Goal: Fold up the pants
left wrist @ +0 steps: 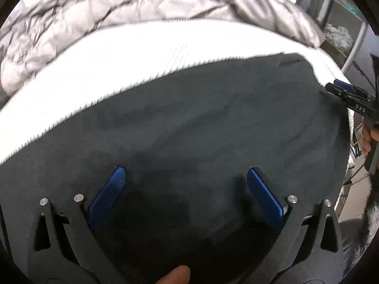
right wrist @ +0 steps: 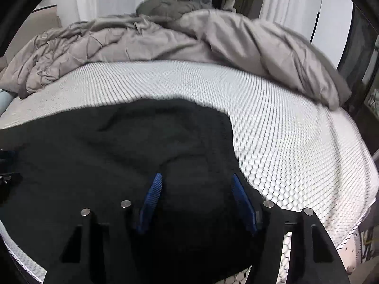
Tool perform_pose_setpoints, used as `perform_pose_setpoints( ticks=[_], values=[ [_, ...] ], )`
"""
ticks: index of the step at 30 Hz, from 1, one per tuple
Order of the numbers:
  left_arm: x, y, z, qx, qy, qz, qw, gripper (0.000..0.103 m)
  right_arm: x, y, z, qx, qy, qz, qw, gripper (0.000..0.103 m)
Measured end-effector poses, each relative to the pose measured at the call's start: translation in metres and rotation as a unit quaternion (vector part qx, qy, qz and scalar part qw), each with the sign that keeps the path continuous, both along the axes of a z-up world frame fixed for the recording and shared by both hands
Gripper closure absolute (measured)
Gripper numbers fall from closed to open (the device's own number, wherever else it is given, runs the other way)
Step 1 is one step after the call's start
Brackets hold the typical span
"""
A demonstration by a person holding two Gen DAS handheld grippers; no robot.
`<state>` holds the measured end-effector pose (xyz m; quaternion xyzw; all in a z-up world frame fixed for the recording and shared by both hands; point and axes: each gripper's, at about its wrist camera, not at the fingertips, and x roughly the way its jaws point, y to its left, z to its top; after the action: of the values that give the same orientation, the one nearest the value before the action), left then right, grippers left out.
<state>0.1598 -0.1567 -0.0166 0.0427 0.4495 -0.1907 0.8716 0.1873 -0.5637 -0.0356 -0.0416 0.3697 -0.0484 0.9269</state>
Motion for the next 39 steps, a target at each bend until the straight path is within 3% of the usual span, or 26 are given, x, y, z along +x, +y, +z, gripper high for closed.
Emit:
perform_pose_setpoints(
  ticks=[2, 4, 7, 8, 9, 11, 13, 14, 15, 16, 17, 18, 20, 23, 24, 26, 30, 31, 34, 39],
  values=[
    [0.009, -0.010, 0.006, -0.008, -0.004, -0.006, 0.9999, 0.001, 0.011, 0.004, 0.015, 0.013, -0.024, 0.012, 1.000, 0.040],
    [0.023, -0.018, -0.001, 0.004, 0.018, 0.005, 0.9998, 0.001, 0.033, 0.015, 0.022, 0.021, -0.025, 0.024, 0.999, 0.042],
    [0.033, -0.016, -0.020, 0.022, 0.043, 0.021, 0.9986, 0.000, 0.070, 0.036, 0.002, 0.006, 0.022, 0.040, 0.999, 0.060],
    [0.033, -0.014, -0.020, 0.020, 0.042, 0.022, 0.9987, 0.001, 0.081, 0.039, -0.012, -0.017, 0.046, 0.031, 0.998, 0.078],
    [0.031, -0.010, -0.018, 0.026, 0.039, 0.022, 0.9986, 0.000, 0.088, 0.037, -0.022, -0.045, 0.061, 0.018, 0.997, 0.084],
    [0.026, -0.002, -0.015, 0.039, 0.035, 0.033, 0.9981, 0.001, 0.088, 0.029, -0.028, -0.039, 0.071, 0.001, 0.997, 0.085],
    [0.019, 0.011, -0.008, 0.029, 0.030, 0.049, 0.9979, 0.001, 0.079, 0.036, -0.017, -0.062, 0.060, -0.021, 0.996, 0.076],
    [0.014, 0.014, -0.005, 0.019, 0.027, 0.049, 0.9983, 0.001, 0.070, 0.046, -0.009, -0.086, 0.047, -0.018, 0.995, 0.076],
    [0.007, 0.013, 0.000, 0.002, 0.023, 0.042, 0.9989, 0.001, 0.061, 0.056, -0.002, -0.077, 0.038, 0.001, 0.996, 0.075],
    [0.002, 0.011, 0.002, -0.006, 0.022, 0.033, 0.9992, 0.001, 0.051, 0.067, 0.005, -0.043, 0.028, 0.024, 0.998, 0.066],
    [-0.003, 0.007, 0.003, -0.007, 0.024, 0.022, 0.9995, 0.001, 0.041, 0.080, 0.009, 0.001, 0.021, 0.046, 0.999, 0.051],
    [-0.008, 0.000, 0.002, -0.003, 0.026, 0.007, 0.9996, 0.001, 0.034, 0.094, 0.009, 0.036, 0.023, 0.072, 0.997, 0.047],
    [-0.017, -0.009, -0.007, 0.031, 0.028, -0.014, 0.9991, 0.001, 0.022, 0.135, 0.003, 0.083, 0.043, 0.146, 0.985, 0.047],
    [-0.027, 0.012, -0.018, 0.045, 0.036, -0.007, 0.9983, 0.000, 0.014, 0.186, -0.015, 0.041, 0.074, 0.211, 0.974, 0.046],
    [-0.031, 0.026, -0.018, 0.043, 0.037, -0.001, 0.9984, 0.000, 0.012, 0.197, -0.025, 0.004, 0.081, 0.215, 0.973, 0.045],
    [-0.048, 0.065, -0.016, 0.037, 0.028, 0.022, 0.9987, 0.000, 0.005, 0.200, -0.031, -0.043, 0.076, 0.216, 0.972, 0.031],
    [-0.075, 0.152, -0.014, 0.078, 0.009, 0.101, 0.9918, 0.000, 0.002, 0.153, -0.025, -0.111, 0.072, 0.115, 0.985, 0.020],
    [-0.082, 0.178, -0.014, 0.079, 0.008, 0.133, 0.9879, 0.000, 0.004, 0.142, -0.024, -0.108, 0.076, 0.100, 0.986, 0.020],
    [-0.091, 0.213, -0.010, 0.050, 0.008, 0.168, 0.9845, 0.000, 0.002, 0.133, -0.011, -0.074, 0.068, 0.083, 0.991, 0.021],
    [-0.084, 0.192, 0.003, 0.036, -0.011, 0.151, 0.9879, 0.001, -0.004, 0.211, 0.014, 0.000, 0.032, 0.186, 0.982, 0.020]
  ],
)
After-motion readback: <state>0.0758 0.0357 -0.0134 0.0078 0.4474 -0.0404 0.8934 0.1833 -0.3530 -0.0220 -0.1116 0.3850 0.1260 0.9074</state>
